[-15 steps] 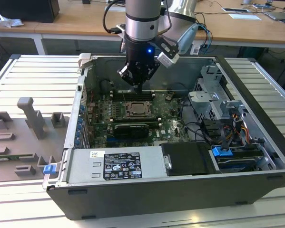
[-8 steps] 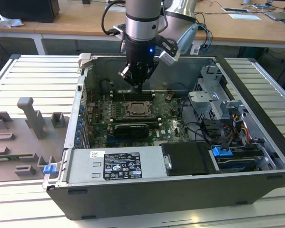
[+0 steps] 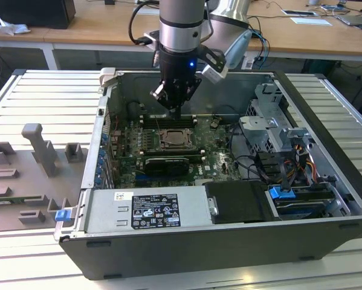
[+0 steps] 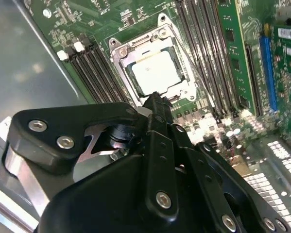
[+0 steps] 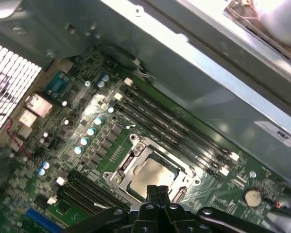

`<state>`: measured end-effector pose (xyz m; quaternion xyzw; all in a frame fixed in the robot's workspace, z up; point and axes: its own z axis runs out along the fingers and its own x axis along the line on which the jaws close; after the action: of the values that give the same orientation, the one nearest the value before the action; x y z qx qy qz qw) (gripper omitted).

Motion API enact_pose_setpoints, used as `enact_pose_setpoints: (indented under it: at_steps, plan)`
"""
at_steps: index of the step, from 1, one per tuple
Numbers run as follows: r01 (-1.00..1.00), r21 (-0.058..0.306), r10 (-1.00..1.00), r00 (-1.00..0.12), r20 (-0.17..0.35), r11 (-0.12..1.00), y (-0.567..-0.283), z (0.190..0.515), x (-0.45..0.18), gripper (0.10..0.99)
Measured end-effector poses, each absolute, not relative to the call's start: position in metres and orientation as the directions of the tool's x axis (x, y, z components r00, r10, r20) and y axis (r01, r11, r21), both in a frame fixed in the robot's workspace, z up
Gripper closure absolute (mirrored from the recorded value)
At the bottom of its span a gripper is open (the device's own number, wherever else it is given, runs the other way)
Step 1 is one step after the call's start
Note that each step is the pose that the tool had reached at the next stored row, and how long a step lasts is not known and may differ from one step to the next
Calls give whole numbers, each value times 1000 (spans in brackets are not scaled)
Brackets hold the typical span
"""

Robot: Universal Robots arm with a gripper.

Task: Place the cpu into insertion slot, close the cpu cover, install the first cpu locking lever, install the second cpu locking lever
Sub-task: 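Install the first cpu locking lever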

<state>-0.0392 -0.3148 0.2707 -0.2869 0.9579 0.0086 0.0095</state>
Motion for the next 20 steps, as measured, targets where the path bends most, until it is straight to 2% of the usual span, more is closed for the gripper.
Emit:
enact_pose_setpoints:
  at_steps: [9, 20]
  plan:
    - [-482, 11, -481, -876, -23, 876, -315, 279, -39, 980]
    - [-287, 11, -287, -958, -23, 958, -315, 278, -39, 980]
